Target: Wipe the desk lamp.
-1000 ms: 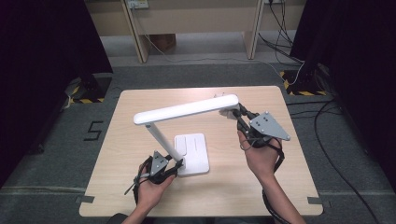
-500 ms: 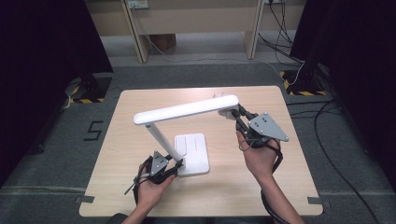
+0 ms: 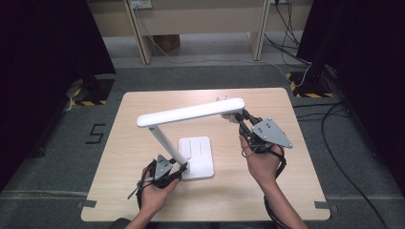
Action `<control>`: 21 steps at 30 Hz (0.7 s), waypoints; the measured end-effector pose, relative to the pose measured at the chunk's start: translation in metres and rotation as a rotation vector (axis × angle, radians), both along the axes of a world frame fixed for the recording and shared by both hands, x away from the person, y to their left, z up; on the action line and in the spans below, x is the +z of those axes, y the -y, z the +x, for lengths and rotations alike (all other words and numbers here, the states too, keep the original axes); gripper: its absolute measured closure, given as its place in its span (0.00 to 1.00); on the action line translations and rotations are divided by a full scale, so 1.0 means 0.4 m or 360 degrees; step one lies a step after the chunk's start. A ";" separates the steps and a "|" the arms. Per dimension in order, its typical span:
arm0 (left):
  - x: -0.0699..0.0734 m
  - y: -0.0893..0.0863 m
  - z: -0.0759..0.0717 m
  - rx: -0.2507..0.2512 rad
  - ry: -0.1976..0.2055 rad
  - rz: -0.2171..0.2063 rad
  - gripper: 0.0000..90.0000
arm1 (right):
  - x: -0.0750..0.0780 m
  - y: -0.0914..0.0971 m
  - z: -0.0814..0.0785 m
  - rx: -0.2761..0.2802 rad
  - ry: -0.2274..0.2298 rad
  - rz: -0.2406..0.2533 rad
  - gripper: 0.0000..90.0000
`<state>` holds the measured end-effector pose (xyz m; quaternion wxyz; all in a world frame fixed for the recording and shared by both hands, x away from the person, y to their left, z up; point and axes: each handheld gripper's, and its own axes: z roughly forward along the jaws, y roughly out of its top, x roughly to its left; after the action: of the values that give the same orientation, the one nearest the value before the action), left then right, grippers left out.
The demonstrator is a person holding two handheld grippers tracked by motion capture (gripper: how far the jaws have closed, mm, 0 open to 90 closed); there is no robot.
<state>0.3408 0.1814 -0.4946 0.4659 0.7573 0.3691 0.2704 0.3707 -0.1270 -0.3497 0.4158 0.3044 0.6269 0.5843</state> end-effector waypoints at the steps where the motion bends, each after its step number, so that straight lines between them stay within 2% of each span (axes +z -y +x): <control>1: 0.000 0.000 0.000 0.0000 0.0000 -0.0001 0.61 | 0.000 -0.001 0.000 -0.0001 0.0000 0.0005 0.90; 6: 0.000 0.000 0.000 0.0001 0.0001 -0.0001 0.61 | -0.004 -0.002 0.002 -0.0012 0.0032 0.0004 0.90; 7: -0.001 0.001 0.000 0.0003 0.0003 -0.0002 0.61 | -0.006 -0.005 0.000 -0.0019 0.0021 0.0033 0.90; 10: -0.001 0.001 0.000 0.0004 0.0004 -0.0002 0.61 | -0.009 -0.008 0.000 -0.0030 0.0040 0.0052 0.90; 12: 0.000 0.001 0.000 0.0004 0.0003 -0.0002 0.61 | -0.012 -0.013 -0.002 -0.0033 0.0027 0.0075 0.90; 21: -0.001 0.001 -0.001 0.0004 0.0008 0.0004 0.61 | -0.016 -0.031 -0.004 -0.0038 0.0049 0.0098 0.90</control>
<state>0.3404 0.1811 -0.4949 0.4654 0.7569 0.3685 0.2732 0.3691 -0.1144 -0.3563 0.4229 0.3155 0.5984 0.6029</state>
